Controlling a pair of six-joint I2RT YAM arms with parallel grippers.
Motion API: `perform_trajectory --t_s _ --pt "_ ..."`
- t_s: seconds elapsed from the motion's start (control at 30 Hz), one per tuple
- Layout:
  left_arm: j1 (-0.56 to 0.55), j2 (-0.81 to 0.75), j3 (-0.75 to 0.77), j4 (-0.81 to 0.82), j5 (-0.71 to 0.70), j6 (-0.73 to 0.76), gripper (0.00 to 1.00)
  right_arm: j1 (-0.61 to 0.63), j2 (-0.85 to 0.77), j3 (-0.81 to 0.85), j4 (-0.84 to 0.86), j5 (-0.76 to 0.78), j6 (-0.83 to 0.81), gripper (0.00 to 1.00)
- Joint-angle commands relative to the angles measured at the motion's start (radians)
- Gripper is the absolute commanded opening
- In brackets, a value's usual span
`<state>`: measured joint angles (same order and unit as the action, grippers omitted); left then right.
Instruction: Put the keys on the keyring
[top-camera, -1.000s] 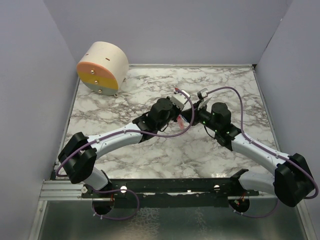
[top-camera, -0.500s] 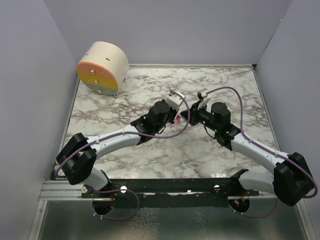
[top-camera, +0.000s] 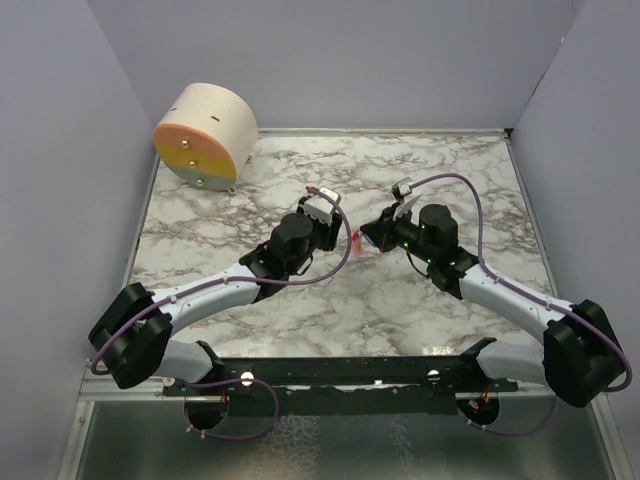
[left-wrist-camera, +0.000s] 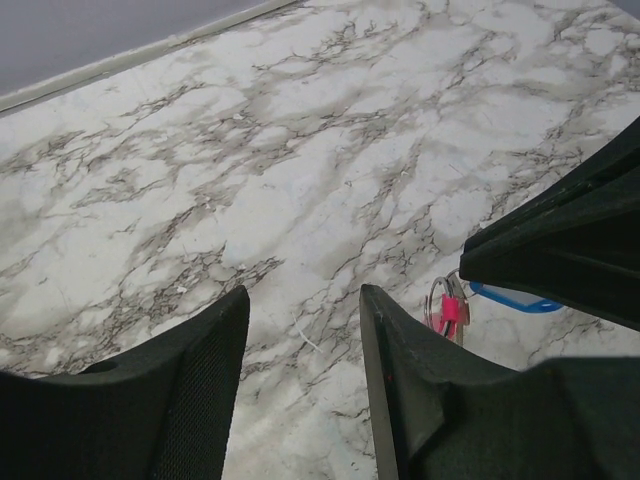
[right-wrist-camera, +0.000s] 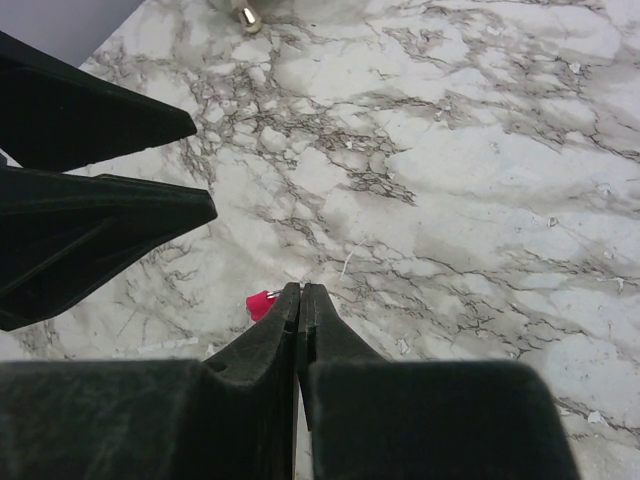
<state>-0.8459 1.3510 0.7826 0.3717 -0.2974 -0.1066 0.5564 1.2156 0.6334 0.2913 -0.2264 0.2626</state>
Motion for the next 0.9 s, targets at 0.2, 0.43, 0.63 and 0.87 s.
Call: perform_trajectory --t_s 0.2,0.43,0.63,0.87 --pt "0.013 -0.056 -0.092 0.106 0.003 -0.051 0.51 0.005 0.081 0.043 -0.005 0.035 -0.040 0.01" --pt "0.024 -0.057 -0.119 0.118 0.003 -0.055 0.52 0.005 0.143 0.030 0.088 -0.013 -0.041 0.01" --pt "0.048 -0.072 -0.144 0.132 0.007 -0.068 0.52 0.005 0.193 0.012 0.189 -0.066 -0.054 0.01" --pt "0.062 -0.082 -0.160 0.139 0.009 -0.072 0.52 0.005 0.247 0.031 0.177 -0.028 -0.030 0.01"
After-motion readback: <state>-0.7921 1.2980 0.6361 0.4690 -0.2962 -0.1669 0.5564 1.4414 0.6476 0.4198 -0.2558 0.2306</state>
